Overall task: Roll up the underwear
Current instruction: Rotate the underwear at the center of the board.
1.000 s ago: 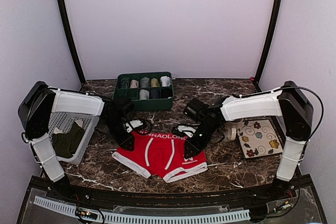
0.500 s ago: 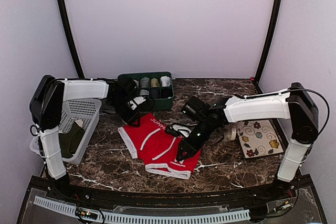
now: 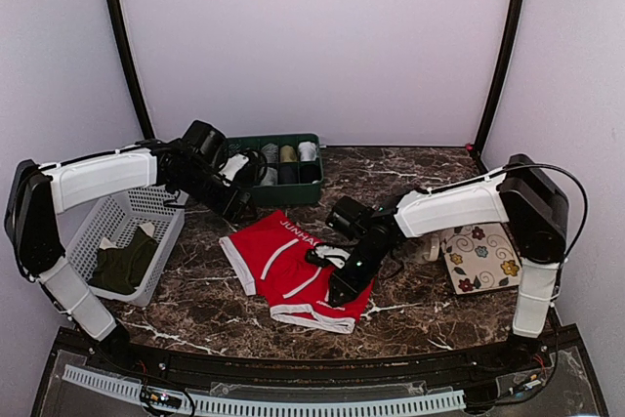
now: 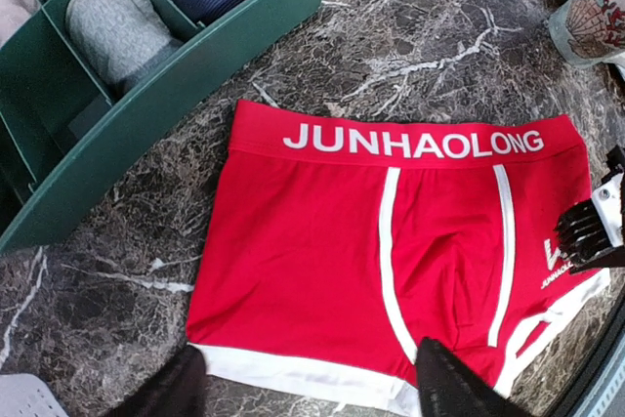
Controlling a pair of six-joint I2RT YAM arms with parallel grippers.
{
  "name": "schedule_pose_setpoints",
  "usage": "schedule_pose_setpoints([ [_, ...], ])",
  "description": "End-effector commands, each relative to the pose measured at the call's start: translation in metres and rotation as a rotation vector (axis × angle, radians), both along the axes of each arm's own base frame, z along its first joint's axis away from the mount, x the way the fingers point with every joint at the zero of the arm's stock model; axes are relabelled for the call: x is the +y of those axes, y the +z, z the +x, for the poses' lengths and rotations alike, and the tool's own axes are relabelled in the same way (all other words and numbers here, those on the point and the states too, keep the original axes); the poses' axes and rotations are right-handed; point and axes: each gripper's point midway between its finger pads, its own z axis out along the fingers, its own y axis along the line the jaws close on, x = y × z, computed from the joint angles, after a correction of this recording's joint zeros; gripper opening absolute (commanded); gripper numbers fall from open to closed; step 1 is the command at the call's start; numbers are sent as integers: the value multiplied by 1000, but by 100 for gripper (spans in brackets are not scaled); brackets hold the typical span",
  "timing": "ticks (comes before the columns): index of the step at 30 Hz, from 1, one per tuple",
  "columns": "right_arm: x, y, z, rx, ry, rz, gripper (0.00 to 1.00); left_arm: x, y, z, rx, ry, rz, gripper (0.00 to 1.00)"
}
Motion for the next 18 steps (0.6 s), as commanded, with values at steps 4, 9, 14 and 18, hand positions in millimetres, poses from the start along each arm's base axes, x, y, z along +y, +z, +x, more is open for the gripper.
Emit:
schedule_pose_setpoints([
  [4,12,-31,-60,71,55,-57,20,5,29,-1,-24,140,-127,99],
  [9,59,-14,-95,111,39,12,20,4,22,-18,89,138,-159,99],
  [14,132,12,-118,147,52,133,21,9,11,-33,115,180,-198,99],
  [18,140,41,-108,139,-31,231,26,5,-2,-55,189,127,-229,99],
])
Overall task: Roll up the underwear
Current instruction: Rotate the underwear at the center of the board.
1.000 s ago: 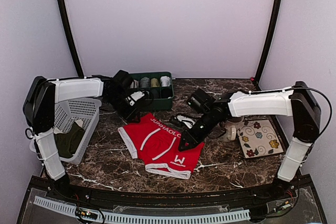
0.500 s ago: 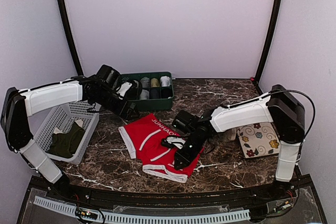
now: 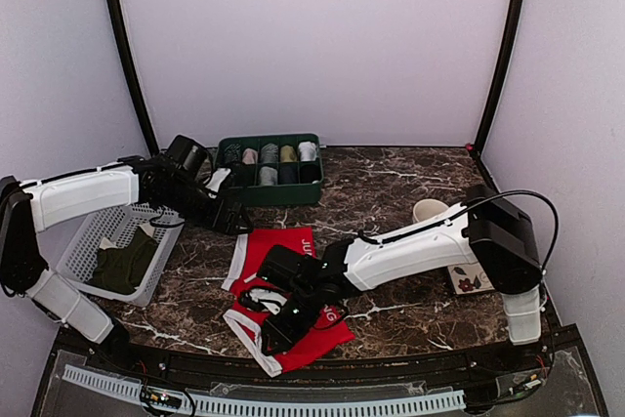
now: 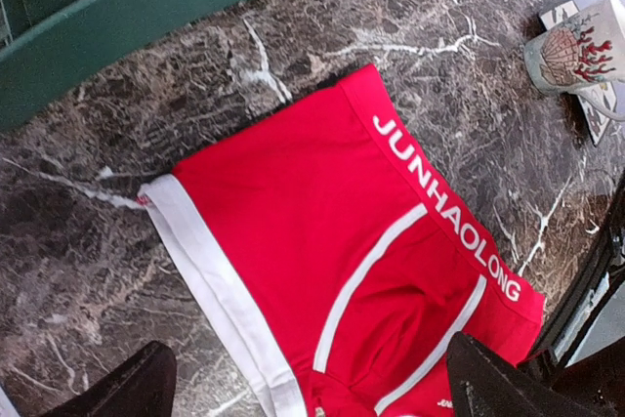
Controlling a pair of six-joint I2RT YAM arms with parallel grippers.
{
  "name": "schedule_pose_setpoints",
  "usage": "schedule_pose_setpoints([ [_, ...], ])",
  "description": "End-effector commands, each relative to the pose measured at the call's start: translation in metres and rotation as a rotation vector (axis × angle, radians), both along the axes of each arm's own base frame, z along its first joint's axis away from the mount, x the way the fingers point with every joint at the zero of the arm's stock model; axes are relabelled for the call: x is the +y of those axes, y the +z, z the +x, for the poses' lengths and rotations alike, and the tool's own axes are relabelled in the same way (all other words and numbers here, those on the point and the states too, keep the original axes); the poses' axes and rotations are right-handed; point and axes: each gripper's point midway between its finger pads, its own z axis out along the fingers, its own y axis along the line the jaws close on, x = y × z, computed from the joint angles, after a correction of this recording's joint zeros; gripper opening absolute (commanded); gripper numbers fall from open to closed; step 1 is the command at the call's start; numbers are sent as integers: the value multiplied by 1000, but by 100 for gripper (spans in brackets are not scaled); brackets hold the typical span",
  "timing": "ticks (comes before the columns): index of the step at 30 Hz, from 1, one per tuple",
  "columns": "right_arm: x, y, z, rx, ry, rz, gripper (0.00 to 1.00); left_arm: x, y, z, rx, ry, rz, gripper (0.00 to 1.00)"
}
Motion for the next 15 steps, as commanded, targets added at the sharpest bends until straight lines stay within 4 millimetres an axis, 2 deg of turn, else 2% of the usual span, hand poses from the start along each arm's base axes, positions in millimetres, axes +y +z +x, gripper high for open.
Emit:
schedule_pose_setpoints([
  [1,12,45,14,22,-128,121,28,-8,1,-23,54,-50,-93,99],
  [4,-6,68,31,-25,-177,163,32,-16,-9,-37,102,-97,-146,99],
  [7,-33,82,53,-84,-234,183,36,-24,-23,-46,159,-142,-171,99],
  [12,-76,106,104,-201,-347,222,40,-40,-53,-53,251,-231,-135,93],
  [15,-97,129,137,-277,-425,274,42,-56,-71,-55,287,-304,-93,88],
])
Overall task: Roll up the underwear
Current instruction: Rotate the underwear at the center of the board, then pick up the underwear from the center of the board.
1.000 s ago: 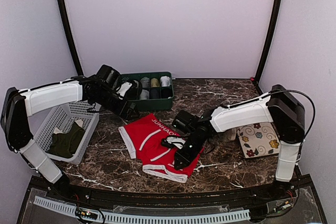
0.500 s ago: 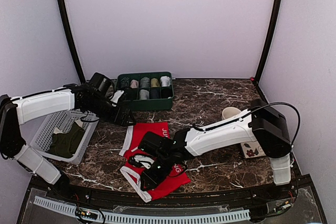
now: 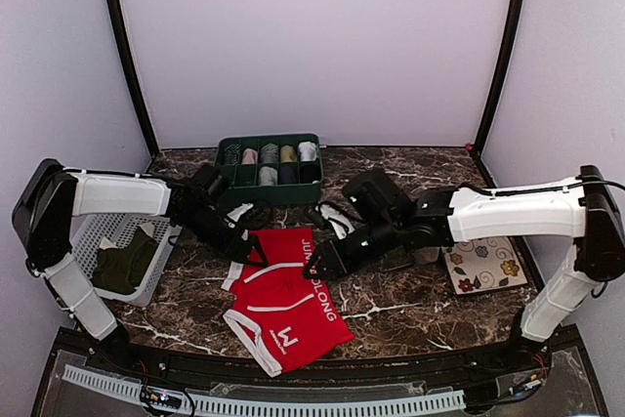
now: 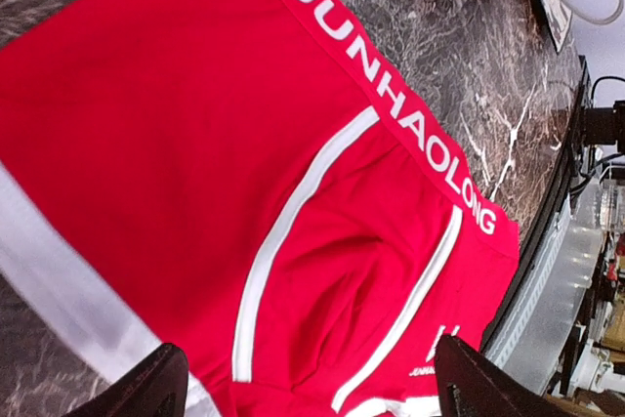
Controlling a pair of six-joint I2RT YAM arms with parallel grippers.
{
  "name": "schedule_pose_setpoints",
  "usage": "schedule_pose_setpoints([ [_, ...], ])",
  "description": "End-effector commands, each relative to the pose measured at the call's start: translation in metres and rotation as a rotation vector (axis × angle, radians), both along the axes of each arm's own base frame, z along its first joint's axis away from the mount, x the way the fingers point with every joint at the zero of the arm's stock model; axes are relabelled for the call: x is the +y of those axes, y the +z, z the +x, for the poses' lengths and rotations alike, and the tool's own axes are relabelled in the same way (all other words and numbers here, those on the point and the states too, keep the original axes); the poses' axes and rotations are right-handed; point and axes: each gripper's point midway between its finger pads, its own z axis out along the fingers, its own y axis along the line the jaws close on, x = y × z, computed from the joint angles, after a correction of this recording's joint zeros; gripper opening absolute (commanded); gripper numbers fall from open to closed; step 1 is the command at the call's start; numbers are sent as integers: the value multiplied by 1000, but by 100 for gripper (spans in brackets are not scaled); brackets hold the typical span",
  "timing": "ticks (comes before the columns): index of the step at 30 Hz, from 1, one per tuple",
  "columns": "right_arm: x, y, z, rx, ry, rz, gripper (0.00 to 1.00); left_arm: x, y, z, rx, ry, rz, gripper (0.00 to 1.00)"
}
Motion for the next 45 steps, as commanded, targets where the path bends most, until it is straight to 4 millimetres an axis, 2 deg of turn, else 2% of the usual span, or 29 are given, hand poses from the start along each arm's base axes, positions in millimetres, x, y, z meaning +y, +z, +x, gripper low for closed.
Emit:
schedule_pose_setpoints([
  [1,-29,25,49,-146,-121,49,43,-28,-16,-7,33,-153,10,88],
  [3,-40,38,65,-213,-156,70,47,-37,-27,-4,52,-185,30,86],
  [4,-45,44,71,-252,-166,74,51,-47,-33,-9,58,-219,37,85],
  [7,-55,61,84,-366,-185,94,56,-65,-44,-7,70,-260,27,85],
  [12,-68,84,109,-503,-272,118,70,-93,-45,5,40,-357,-10,83],
  [14,-70,93,121,-529,-308,134,78,-99,-32,6,20,-387,-56,82],
  [17,-68,98,138,-562,-341,104,99,-95,-3,15,-51,-375,-130,83],
  [20,-54,94,149,-583,-276,62,100,-84,26,26,-158,-368,-160,87],
  [24,-24,67,152,-554,-56,-36,99,-54,49,66,-250,-262,-199,91],
  [26,-15,51,152,-533,39,-89,95,-43,51,85,-273,-227,-200,92],
  [29,-9,28,157,-511,110,-136,91,-40,47,106,-324,-245,-150,93],
  [31,-9,15,163,-478,125,-150,86,-40,43,117,-364,-257,-119,92],
  [35,-23,-10,184,-393,97,-193,79,-43,33,132,-406,-297,-93,88],
  [40,-45,-53,200,-240,65,-253,64,-49,21,135,-382,-344,-98,80],
  [45,-51,-83,205,-181,96,-313,49,-48,17,135,-382,-352,-92,78],
])
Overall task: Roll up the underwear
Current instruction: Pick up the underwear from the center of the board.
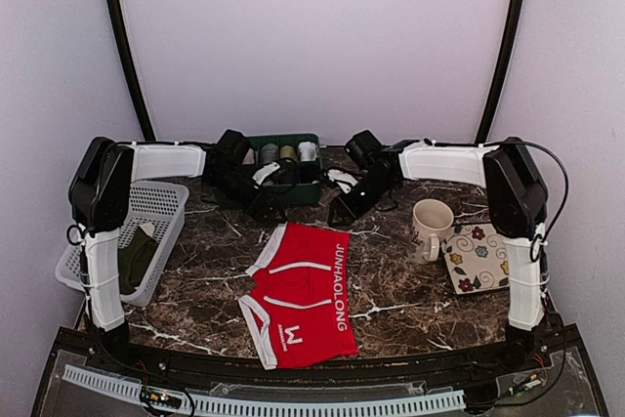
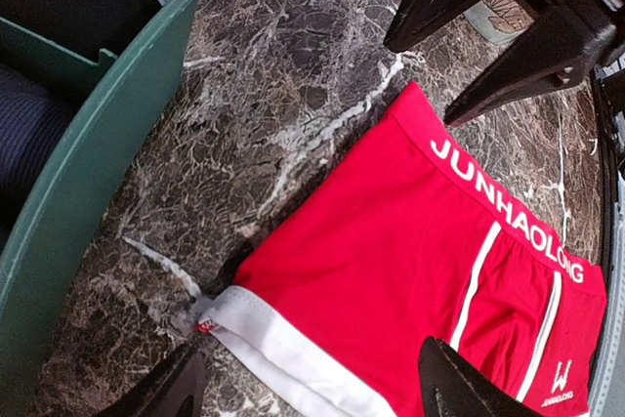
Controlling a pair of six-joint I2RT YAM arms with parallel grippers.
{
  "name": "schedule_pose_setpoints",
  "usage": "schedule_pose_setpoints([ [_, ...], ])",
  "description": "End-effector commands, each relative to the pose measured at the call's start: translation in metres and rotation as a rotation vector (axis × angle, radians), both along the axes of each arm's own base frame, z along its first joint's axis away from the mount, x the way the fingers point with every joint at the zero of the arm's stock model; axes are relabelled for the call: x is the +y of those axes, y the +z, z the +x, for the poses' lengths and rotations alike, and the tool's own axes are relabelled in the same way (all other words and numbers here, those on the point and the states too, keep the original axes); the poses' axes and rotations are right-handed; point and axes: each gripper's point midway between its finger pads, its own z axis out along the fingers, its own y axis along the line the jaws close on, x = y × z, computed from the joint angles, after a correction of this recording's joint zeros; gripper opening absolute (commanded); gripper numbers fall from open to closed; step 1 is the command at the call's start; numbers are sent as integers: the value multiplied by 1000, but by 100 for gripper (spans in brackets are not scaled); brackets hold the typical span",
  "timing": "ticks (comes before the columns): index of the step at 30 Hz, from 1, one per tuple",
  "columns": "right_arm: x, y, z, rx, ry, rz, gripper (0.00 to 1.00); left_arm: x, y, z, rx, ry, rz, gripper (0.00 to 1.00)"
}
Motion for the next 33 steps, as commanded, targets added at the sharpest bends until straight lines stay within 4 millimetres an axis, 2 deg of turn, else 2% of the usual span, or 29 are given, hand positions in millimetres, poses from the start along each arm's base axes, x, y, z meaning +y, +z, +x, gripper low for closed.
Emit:
schedule_pose_setpoints([
  [1,3,-16,-7,78,53,-40,47,0,9,0,-27,-32,0,77],
  [3,2,-25,-8,107,69,-57,43,1,8,0,-26,-29,5,77],
  [9,-7,-45,-7,126,61,-103,42,2,5,2,-37,-23,17,74],
  [18,-21,-43,-7,128,36,-155,37,-1,2,7,-41,-27,10,72],
  [22,-25,-49,-12,155,32,-173,30,0,0,16,-68,-10,27,70],
  [26,-26,-48,-11,150,25,-178,23,1,-5,24,-91,-3,50,67],
  [33,-23,-45,-6,144,19,-171,15,0,-18,25,-83,-43,69,66],
])
